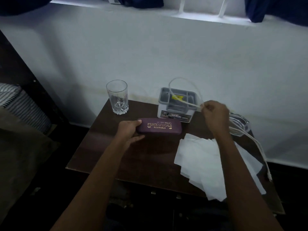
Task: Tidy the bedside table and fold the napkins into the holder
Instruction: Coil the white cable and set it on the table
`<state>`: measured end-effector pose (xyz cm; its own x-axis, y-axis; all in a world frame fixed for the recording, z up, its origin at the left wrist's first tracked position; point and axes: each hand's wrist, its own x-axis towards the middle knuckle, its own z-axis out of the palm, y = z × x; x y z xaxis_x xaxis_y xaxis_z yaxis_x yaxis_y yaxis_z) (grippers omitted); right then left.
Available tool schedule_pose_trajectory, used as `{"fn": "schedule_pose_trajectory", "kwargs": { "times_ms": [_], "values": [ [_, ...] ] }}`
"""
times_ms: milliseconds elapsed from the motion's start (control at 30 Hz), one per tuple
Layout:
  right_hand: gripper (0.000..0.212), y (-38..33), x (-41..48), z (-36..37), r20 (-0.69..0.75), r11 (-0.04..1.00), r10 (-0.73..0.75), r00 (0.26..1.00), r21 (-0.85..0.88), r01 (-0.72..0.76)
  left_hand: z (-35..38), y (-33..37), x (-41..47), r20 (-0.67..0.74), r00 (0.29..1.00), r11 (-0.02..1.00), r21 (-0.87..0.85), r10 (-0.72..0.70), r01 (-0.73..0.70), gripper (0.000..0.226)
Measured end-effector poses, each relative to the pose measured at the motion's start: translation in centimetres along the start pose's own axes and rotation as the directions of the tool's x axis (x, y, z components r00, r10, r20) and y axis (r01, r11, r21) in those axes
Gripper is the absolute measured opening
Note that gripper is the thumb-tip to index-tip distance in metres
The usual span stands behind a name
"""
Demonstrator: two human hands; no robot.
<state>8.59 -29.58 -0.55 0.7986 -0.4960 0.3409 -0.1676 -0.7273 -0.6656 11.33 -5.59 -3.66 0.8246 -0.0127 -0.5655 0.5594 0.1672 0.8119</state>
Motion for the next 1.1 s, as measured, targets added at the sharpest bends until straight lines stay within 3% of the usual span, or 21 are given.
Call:
{"fn": "schedule_pose_trajectory", "kwargs": {
  "times_ms": [133, 433, 567, 733, 900, 1100],
  "values": [
    [0.015, -0.6, 0.7, -4.2, -0.138, 0.976, 0.093, 0.986, 0.207, -0.063, 2.9, -1.4, 0.3, 0.029, 0.999, 1.000, 0.012, -0.014, 0.014, 0.023],
    [0.014, 1.3, 1.1, -6.4, -0.090, 0.963, 0.112, 0.990, 0.256, -0.086, 7.7, -2.3, 2.8, -0.057, 0.993, 0.976, 0.197, 0.108, -0.095, 0.035],
    [0.013, 1.7, 1.5, -6.7, -0.104, 0.959, 0.122, 0.987, 0.268, -0.091, 7.6, -2.7, 3.6, -0.096, 0.950, 0.820, 0.536, 0.296, -0.201, 0.041],
    [0.012, 1.5, 1.6, -6.5, -0.097, 0.958, 0.130, 0.987, 0.269, -0.100, 7.2, -2.8, 3.9, -0.035, 0.937, 0.599, 0.777, 0.346, -0.192, 0.058],
    [0.011, 1.4, 1.4, -6.1, -0.084, 0.965, 0.139, 0.987, 0.234, -0.116, 7.3, -2.9, 3.9, -0.002, 0.949, 0.548, 0.817, 0.315, -0.180, 0.061],
    [0.013, 1.6, 1.3, -6.1, -0.075, 0.971, 0.134, 0.988, 0.209, -0.116, 7.5, -3.1, 3.9, -0.006, 0.955, 0.564, 0.808, 0.295, -0.170, 0.061]
  ]
}}
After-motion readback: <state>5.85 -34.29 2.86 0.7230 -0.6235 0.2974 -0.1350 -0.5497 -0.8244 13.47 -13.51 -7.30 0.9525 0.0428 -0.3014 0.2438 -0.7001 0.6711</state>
